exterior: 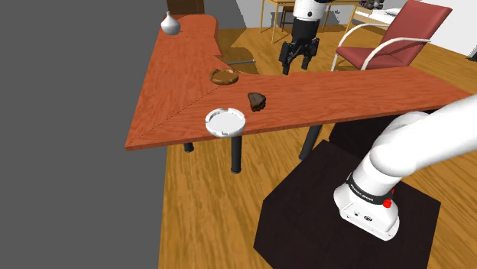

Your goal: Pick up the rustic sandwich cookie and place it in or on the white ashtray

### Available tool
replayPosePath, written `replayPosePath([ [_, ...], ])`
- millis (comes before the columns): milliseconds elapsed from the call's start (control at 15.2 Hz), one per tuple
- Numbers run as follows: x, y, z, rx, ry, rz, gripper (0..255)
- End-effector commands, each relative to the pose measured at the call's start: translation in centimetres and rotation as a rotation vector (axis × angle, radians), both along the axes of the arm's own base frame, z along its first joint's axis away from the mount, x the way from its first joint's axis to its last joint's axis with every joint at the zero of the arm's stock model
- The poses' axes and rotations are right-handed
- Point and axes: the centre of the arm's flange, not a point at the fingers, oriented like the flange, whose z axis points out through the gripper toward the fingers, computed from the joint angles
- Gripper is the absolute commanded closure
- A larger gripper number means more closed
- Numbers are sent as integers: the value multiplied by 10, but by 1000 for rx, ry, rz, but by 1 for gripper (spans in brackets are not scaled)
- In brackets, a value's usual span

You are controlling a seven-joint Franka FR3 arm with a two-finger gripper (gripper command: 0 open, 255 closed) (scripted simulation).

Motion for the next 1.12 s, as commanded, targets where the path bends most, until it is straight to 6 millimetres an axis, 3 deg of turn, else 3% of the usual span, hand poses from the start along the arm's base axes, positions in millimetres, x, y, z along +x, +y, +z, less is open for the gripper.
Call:
replayPosePath([
  [0,21,2,-17,8,16,-68,0],
  [528,102,-12,-93,40,81,-327,0],
  [1056,173,-42,-175,72,147,-587,0],
])
